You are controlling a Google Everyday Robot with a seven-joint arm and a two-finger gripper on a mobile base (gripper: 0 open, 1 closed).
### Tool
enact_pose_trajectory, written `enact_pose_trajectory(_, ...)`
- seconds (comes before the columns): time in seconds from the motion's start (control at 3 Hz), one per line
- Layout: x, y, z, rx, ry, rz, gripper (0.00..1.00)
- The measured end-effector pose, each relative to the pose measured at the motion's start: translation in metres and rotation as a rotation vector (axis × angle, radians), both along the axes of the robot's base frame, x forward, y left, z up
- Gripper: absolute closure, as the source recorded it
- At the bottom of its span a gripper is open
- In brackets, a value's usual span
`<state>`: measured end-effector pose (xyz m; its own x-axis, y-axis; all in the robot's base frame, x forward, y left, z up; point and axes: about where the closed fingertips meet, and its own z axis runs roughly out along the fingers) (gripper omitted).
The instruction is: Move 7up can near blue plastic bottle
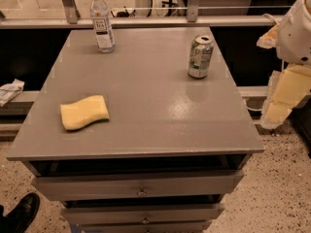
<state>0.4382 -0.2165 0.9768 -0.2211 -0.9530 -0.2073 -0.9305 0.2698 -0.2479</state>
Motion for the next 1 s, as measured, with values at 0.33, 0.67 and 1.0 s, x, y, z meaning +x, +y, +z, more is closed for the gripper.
enact_pose_trajectory(0.33, 0.000, 0.000, 0.000, 0.000, 0.000, 0.000, 0.00)
enact_pose_trajectory(0.67, 0.003, 0.001, -0.002, 0.053, -0.025, 0.015, 0.00)
enact_pose_trajectory(1.0, 0.023, 0.002, -0.012, 0.231, -0.100, 0.029, 0.00)
